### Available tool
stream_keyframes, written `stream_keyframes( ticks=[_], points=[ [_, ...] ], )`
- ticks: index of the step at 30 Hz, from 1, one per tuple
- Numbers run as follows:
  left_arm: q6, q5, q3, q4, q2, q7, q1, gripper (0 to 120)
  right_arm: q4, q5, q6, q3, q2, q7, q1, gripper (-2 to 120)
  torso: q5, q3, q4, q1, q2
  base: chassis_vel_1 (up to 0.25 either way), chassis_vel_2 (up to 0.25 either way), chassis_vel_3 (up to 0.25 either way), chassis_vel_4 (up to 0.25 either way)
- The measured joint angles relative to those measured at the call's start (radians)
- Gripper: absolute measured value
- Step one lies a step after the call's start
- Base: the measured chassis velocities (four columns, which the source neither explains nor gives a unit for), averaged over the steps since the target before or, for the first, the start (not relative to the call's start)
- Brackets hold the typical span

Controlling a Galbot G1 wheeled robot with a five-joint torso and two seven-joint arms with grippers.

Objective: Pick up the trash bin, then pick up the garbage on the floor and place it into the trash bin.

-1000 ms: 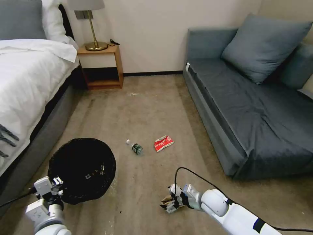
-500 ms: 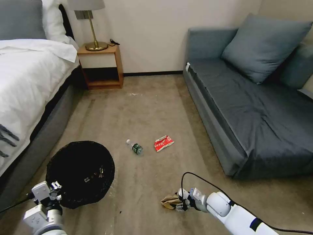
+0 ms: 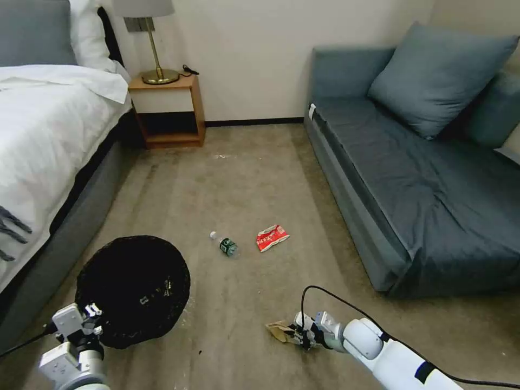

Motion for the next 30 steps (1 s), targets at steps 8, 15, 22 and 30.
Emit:
stream_keyframes(
  ticks=[8, 15, 22, 30],
  points=[
    [0.000, 0.011, 0.005, -0.002, -0.010, 0.001, -0.002, 3, 0.042, 0.136, -0.010, -0.016, 0.041, 0.090, 0.058, 0, 0.0000, 0.000, 0.0001, 0.000, 0.000, 0.000, 0.000, 0.000, 0.000],
    [-0.022, 0.042, 0.012, 0.003, -0.027, 0.015, -0.003, 3, 0.129, 0.453, -0.013, -0.073, 0.129, 0.210, 0.147, 0, -0.0003, 0.000, 0.0000, 0.000, 0.000, 0.000, 0.000, 0.000, 0.000],
    [-0.016, 0.080, 0.025, 0.028, -0.049, 0.017, -0.008, 3, 0.277, 0.728, 0.028, -0.201, 0.209, 0.311, 0.222, 0, -0.0003, 0.000, 0.0003, 0.000, 0.000, 0.000, 0.000, 0.000, 0.000],
    [-0.023, 0.098, 0.047, 0.044, -0.082, 0.018, -0.017, 3, 0.371, 0.892, 0.103, -0.332, 0.275, 0.368, 0.274, 0, -0.0002, 0.000, 0.0001, 0.000, 0.000, 0.000, 0.000, 0.000, 0.000]
  ],
)
